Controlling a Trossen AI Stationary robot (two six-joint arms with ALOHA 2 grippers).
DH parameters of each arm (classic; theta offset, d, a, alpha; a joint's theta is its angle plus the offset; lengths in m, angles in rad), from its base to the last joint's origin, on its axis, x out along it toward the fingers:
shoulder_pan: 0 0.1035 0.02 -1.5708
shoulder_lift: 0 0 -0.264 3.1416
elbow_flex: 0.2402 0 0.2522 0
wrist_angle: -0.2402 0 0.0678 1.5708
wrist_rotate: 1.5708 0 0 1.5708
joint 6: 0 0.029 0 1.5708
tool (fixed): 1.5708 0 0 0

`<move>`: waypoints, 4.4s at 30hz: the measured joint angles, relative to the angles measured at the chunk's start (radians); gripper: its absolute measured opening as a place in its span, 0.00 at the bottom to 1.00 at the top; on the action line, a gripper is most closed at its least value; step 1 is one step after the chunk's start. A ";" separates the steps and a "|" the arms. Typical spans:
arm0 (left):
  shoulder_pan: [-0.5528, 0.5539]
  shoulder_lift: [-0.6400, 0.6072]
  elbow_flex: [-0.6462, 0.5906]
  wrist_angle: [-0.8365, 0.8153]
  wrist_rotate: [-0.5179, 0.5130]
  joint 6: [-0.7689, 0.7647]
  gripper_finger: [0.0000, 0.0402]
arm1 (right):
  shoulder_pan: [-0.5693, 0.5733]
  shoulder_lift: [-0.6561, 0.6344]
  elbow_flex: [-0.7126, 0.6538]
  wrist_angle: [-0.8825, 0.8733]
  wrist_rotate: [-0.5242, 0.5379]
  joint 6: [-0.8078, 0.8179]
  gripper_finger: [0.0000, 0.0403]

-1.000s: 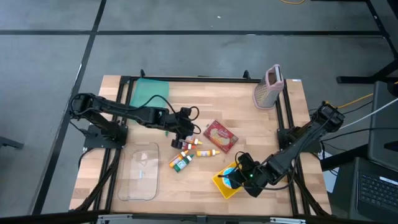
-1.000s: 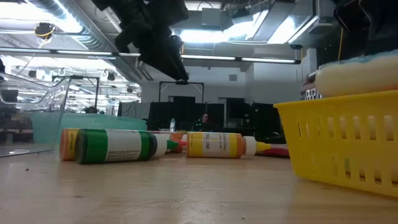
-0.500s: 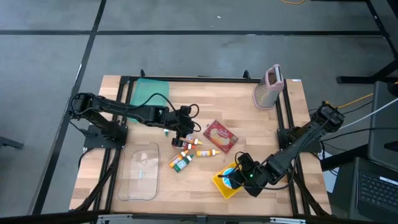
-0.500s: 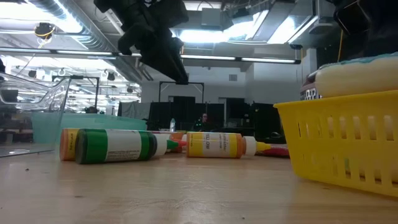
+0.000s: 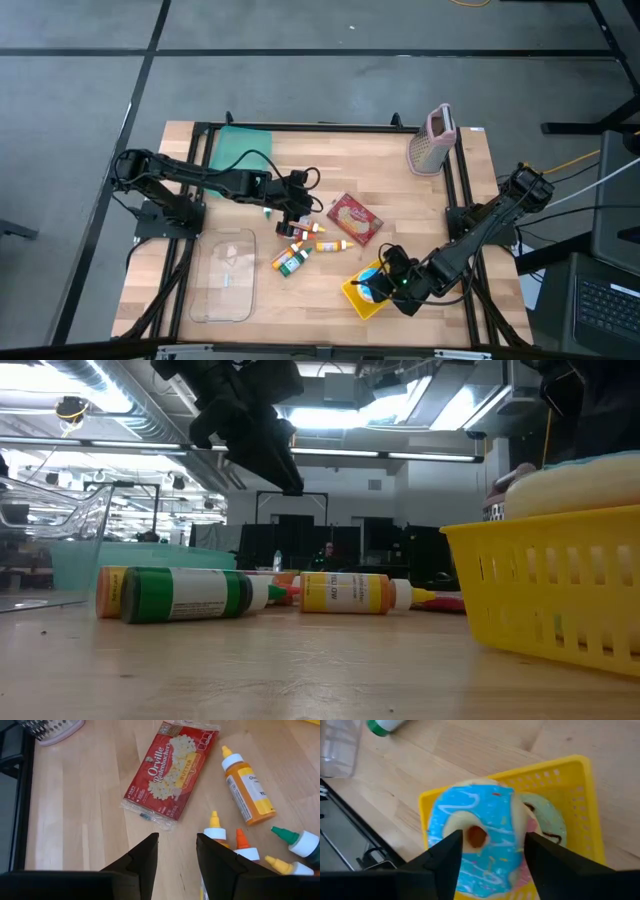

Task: Pick & Place Food Item
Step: Put the blue donut into the yellow bin, then put the red popcorn bag into the blue bin

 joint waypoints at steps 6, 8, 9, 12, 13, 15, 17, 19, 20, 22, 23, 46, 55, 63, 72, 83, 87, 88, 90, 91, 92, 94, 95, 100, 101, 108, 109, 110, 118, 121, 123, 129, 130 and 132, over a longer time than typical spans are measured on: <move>0.000 0.000 0.000 0.003 0.005 0.004 0.32 | 0.000 0.000 0.000 -0.024 -0.033 0.008 0.56; 0.000 0.000 0.000 0.004 0.005 0.006 0.32 | 0.000 0.000 0.000 -0.027 -0.039 0.008 0.56; 0.000 0.000 0.000 0.006 0.005 0.010 0.32 | 0.000 0.000 0.000 -0.032 -0.039 0.008 0.56; 0.000 0.000 0.000 0.027 0.005 0.023 0.32 | 0.000 -0.003 0.000 -0.049 -0.037 0.009 0.56; 0.000 0.000 0.000 0.040 0.003 0.030 0.32 | 0.000 -0.004 0.000 -0.052 -0.032 0.008 0.56; 0.000 -0.001 0.000 0.064 -0.002 0.045 0.32 | 0.000 -0.011 0.000 -0.059 -0.017 0.006 0.56; 0.000 -0.005 0.000 0.080 -0.002 0.056 0.32 | 0.000 -0.022 0.000 -0.061 -0.005 0.002 0.56; 0.000 -0.008 0.004 0.086 -0.002 0.056 0.32 | 0.002 -0.038 0.000 -0.069 0.008 -0.003 0.56; 0.000 -0.012 0.004 0.084 -0.002 0.057 0.32 | 0.003 -0.047 0.001 -0.069 0.017 -0.008 0.56; 0.000 -0.021 0.005 0.086 -0.003 0.058 0.32 | 0.004 -0.068 0.008 -0.069 0.039 -0.024 0.56; 0.000 -0.025 0.005 0.085 -0.004 0.058 0.32 | 0.005 -0.077 0.015 -0.075 0.051 -0.036 0.56; 0.200 -0.364 0.000 0.100 0.251 -0.143 0.33 | -0.326 -0.134 0.143 -0.600 0.383 -0.370 0.56; 0.289 -0.415 -0.209 0.200 0.370 -0.268 0.33 | -0.436 -0.134 -0.160 -0.272 0.115 -0.469 0.56; 0.317 -0.417 -0.439 0.453 0.416 -0.319 0.33 | -0.466 -0.134 -0.320 -0.030 -0.014 -0.443 0.56; 0.317 -0.417 -0.487 0.539 0.417 -0.277 0.33 | -0.447 -0.152 -0.306 -0.053 -0.066 -0.328 0.56; 0.336 -0.417 -0.524 0.546 0.408 -0.259 0.33 | -0.440 -0.152 -0.306 0.044 -0.012 -0.298 0.56; 0.336 -0.417 -0.524 0.540 0.403 -0.249 0.33 | -0.420 -0.152 -0.306 0.017 -0.028 -0.256 0.56; 0.336 -0.417 -0.524 0.536 0.402 -0.248 0.33 | -0.413 -0.152 -0.308 0.009 -0.040 -0.240 0.56; 0.336 -0.417 -0.524 0.530 0.401 -0.248 0.33 | -0.396 -0.152 -0.328 0.012 -0.047 -0.201 0.56; 0.336 -0.417 -0.524 0.527 0.401 -0.247 0.33 | -0.387 -0.152 -0.342 0.017 -0.048 -0.175 0.56; 0.336 -0.417 -0.524 0.527 0.400 -0.243 0.33 | -0.379 -0.152 -0.359 0.027 -0.050 -0.151 0.56; 0.336 -0.417 -0.524 0.527 0.400 -0.240 0.33 | -0.366 -0.152 -0.395 0.059 -0.047 -0.109 0.56; 0.336 -0.417 -0.524 0.527 0.400 -0.240 0.33 | -0.362 -0.152 -0.415 0.091 -0.037 -0.096 0.56; 0.336 -0.417 -0.524 0.526 0.400 -0.240 0.33 | -0.367 -0.156 -0.495 0.305 0.045 -0.091 0.56; 0.336 -0.417 -0.524 0.526 0.400 -0.240 0.33 | -0.369 -0.156 -0.505 0.336 0.058 -0.092 0.56; 0.336 -0.417 -0.524 0.526 0.400 -0.241 0.33 | -0.394 -0.153 -0.514 0.365 0.089 -0.098 0.56; 0.336 -0.417 -0.524 0.526 0.400 -0.241 0.33 | -0.400 -0.153 -0.514 0.365 0.091 -0.098 0.56; 0.336 -0.417 -0.524 0.526 0.400 -0.241 0.33 | -0.404 -0.153 -0.515 0.365 0.095 -0.099 0.56; 0.336 -0.417 -0.525 0.525 0.400 -0.241 0.33 | -0.443 -0.151 -0.518 0.384 0.120 -0.128 0.56; 0.336 -0.417 -0.525 0.525 0.400 -0.241 0.33 | -0.458 -0.149 -0.519 0.415 0.122 -0.154 0.56; 0.336 -0.417 -0.524 0.523 0.400 -0.242 0.33 | -0.466 -0.140 -0.519 0.452 0.120 -0.174 0.56; 0.335 -0.417 -0.525 0.517 0.400 -0.248 0.33 | -0.475 -0.074 -0.516 0.562 0.103 -0.204 0.54; 0.335 -0.417 -0.525 0.516 0.400 -0.249 0.33 | -0.475 -0.064 -0.515 0.574 0.101 -0.203 0.53; 0.336 -0.417 -0.525 0.513 0.400 -0.249 0.33 | -0.475 -0.050 -0.514 0.598 0.100 -0.204 0.52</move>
